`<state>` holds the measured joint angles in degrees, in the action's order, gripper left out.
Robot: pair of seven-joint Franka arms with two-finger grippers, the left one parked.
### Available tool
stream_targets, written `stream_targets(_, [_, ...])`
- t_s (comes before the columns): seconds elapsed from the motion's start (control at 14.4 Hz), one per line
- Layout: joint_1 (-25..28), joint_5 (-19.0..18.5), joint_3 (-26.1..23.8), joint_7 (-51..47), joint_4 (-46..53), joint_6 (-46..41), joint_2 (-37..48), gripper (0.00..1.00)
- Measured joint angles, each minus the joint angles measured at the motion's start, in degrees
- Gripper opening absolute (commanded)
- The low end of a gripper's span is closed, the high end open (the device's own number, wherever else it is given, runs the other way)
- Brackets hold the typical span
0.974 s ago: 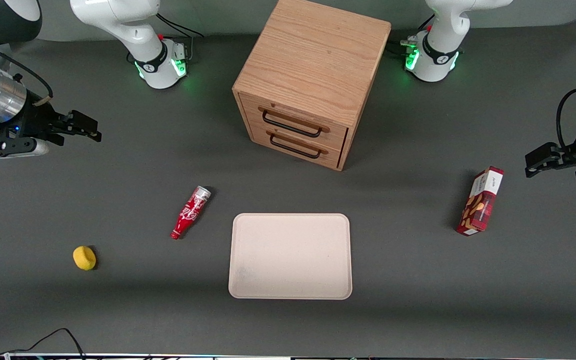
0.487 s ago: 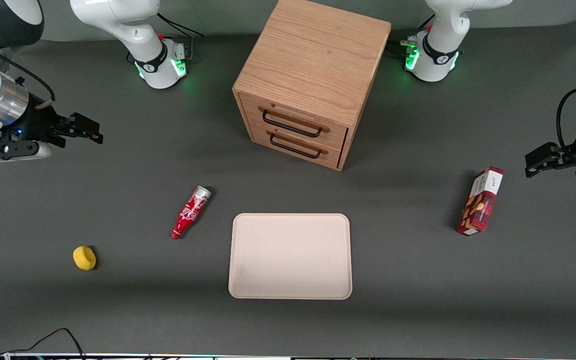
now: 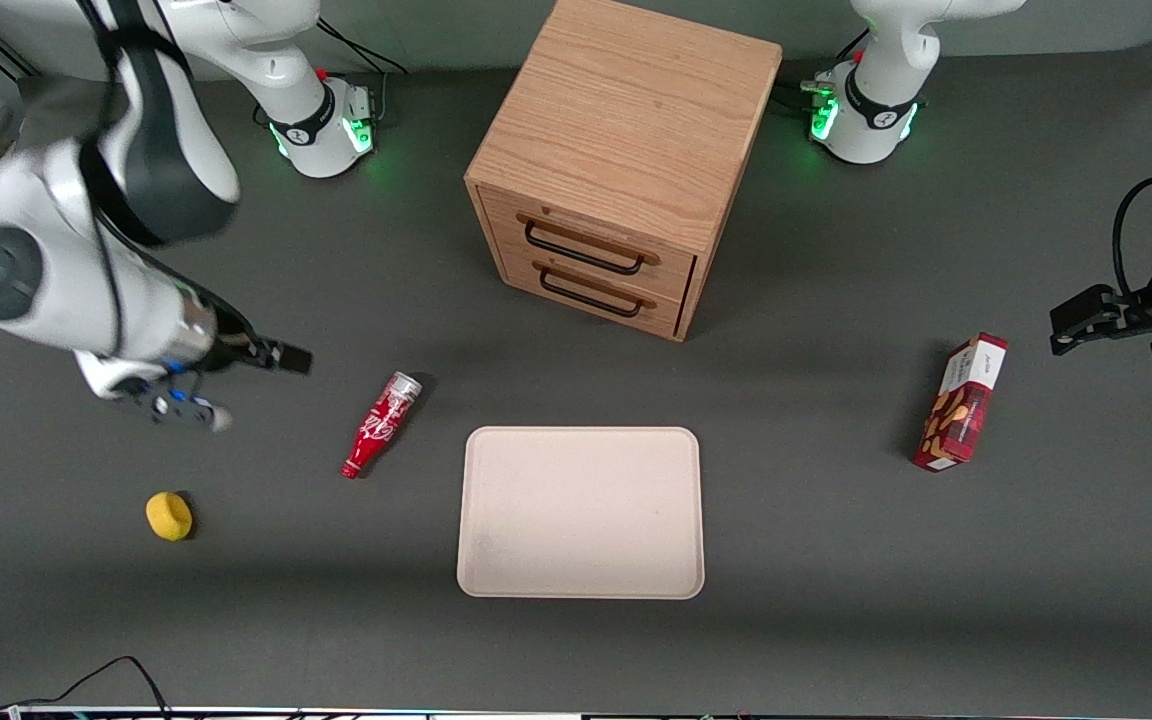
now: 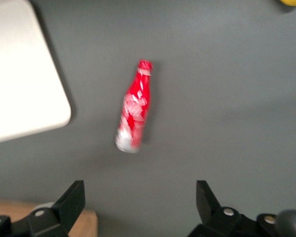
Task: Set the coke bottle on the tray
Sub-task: 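Move the open right gripper down over the red Coca-Cola bottle, then close the right gripper around the bottle's body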
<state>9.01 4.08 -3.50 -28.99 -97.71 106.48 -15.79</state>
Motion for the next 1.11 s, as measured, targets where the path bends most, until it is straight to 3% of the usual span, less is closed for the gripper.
stream_targets(0.49, [2.0, -1.1, -0.1, -10.5, -14.2, 24.4, -5.5, 1.0])
stream_targets(1.11, [3.6, -7.3, -0.4, -22.4, -15.4, 36.4, -14.5, 0.99])
